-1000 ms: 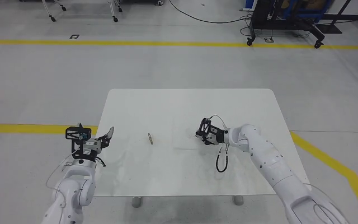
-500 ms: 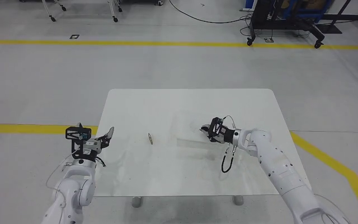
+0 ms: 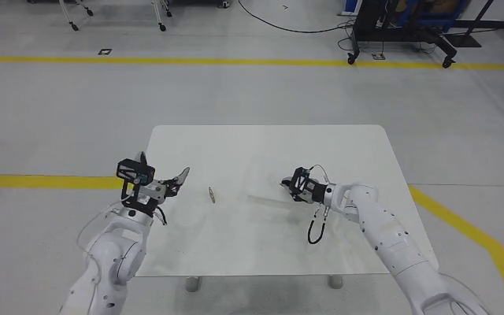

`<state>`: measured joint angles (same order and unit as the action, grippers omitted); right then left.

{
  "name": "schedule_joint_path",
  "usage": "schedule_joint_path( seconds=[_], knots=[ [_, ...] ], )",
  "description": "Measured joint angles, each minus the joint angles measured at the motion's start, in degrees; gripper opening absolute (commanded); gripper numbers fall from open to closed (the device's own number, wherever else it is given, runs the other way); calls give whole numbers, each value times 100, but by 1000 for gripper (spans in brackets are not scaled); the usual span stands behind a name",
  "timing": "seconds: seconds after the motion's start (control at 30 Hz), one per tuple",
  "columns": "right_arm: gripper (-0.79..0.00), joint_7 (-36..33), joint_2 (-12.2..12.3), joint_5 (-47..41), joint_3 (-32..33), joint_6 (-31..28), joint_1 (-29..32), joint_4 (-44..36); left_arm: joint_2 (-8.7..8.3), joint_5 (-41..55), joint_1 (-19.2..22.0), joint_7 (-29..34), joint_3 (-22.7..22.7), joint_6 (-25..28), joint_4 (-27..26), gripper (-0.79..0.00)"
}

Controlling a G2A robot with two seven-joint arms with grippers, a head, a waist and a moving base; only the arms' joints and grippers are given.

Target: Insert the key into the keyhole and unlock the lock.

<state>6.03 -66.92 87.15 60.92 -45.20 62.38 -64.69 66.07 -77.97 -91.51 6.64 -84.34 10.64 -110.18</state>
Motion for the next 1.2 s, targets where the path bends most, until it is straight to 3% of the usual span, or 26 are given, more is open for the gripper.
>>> schedule_joint_path(
  seconds=[0.23, 0.53, 0.73, 1.2],
  knots=[
    [-785, 919, 9, 452, -180, 57, -82, 282, 184, -210, 1496, 1070, 1639, 715, 719, 0],
    [-785, 2223, 61, 980, -266, 360, -136, 632, 548, -603, 2817, 1700, 3216, 521, 2065, 0],
    [-785, 2535, 70, 1049, -306, 453, -190, 806, 725, -672, 3177, 1775, 3641, 269, 2812, 0],
    [-785, 2805, 75, 1375, -586, 179, -417, 1023, 1016, -533, 3648, 1700, 4051, 230, 4055, 0]
  ],
)
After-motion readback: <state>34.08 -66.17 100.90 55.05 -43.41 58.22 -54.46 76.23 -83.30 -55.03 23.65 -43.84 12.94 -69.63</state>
